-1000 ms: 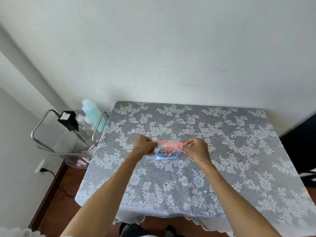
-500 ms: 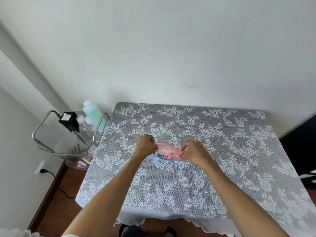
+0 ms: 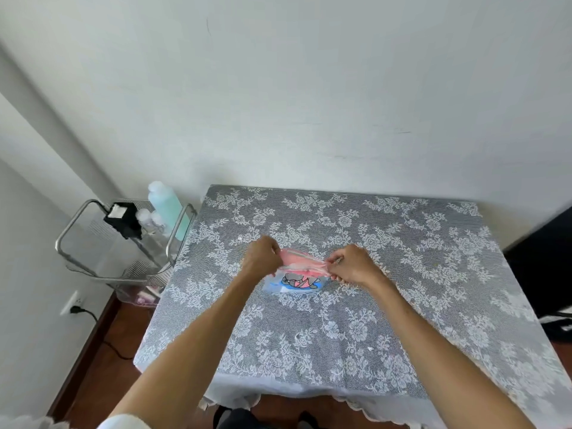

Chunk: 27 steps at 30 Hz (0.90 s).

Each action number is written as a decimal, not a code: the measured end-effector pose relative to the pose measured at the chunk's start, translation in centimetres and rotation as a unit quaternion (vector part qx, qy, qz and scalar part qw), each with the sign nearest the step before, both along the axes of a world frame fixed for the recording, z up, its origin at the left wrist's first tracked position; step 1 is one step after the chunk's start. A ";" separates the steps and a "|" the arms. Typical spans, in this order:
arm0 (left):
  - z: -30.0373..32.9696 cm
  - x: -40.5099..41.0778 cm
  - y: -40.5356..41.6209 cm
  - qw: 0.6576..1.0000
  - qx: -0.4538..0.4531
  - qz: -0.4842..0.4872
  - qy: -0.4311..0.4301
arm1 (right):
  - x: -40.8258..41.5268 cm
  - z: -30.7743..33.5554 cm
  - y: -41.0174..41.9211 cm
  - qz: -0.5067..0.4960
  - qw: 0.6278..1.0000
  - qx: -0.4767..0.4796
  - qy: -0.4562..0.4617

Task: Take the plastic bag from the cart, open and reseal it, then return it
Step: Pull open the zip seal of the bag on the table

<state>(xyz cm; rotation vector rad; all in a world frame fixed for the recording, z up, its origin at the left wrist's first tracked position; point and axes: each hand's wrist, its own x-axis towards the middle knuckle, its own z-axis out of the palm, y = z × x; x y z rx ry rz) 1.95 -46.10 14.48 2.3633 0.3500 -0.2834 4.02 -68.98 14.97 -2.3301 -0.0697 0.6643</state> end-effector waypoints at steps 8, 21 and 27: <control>1.3 -0.7 0.8 0.905 -0.394 0.105 0.118 | 0.0 -0.3 -1.0 -0.096 0.992 0.080 -0.015; 0.3 -1.4 0.9 0.864 -0.485 0.114 0.075 | 0.2 0.3 -2.8 -0.162 0.938 0.280 0.127; 0.0 -1.4 0.4 0.905 -0.411 0.106 0.040 | 0.0 -0.3 -2.2 -0.180 0.952 0.229 0.095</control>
